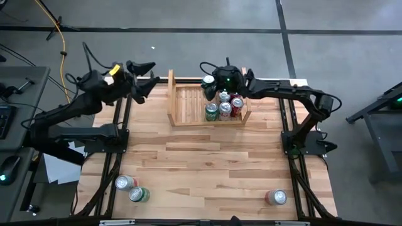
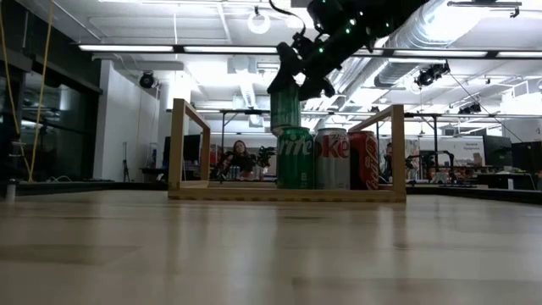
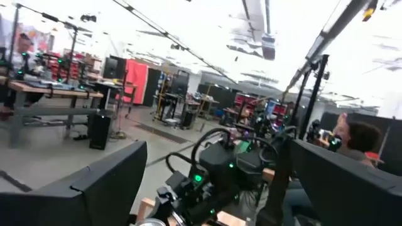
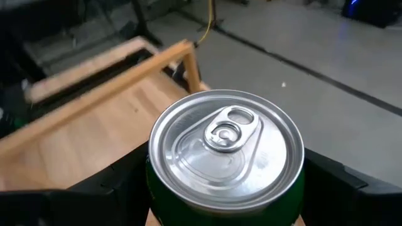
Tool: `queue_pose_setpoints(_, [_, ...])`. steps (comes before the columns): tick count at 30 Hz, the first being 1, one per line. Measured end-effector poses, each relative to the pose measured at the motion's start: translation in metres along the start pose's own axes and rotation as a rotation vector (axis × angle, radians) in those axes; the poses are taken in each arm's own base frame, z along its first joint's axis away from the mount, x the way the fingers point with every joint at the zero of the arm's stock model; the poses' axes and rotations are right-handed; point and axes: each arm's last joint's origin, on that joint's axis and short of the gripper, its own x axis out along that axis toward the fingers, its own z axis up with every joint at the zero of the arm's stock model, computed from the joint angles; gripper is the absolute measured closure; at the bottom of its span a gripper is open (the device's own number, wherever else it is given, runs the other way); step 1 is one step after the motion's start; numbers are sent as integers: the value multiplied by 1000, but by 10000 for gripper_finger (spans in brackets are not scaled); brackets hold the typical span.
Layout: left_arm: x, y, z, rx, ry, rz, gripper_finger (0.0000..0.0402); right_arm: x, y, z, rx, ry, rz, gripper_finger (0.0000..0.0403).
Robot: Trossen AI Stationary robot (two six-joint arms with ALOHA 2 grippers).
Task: Place canned beverage on shelf
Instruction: Put the right green soda can on the shelf aligned with the other green soda can on the shelf
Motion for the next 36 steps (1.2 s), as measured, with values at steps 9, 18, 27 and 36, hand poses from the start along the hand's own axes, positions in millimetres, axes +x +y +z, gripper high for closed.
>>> queue_pose_setpoints(9, [2,1,-4,-38,30,26,19,11,3,-25,-9,43,-70,114])
queue_pose_setpoints(18, [8,3,-14,-64,98,45,19,26,5,-40,-12,96,-59,114])
queue_pose_setpoints(27, [8,4,-19,-91,150,58,19,43,3,-58,17,157,-79,114])
queue_pose_setpoints(36, [8,4,-19,-91,150,57,19,45,3,-62,21,172,-83,111])
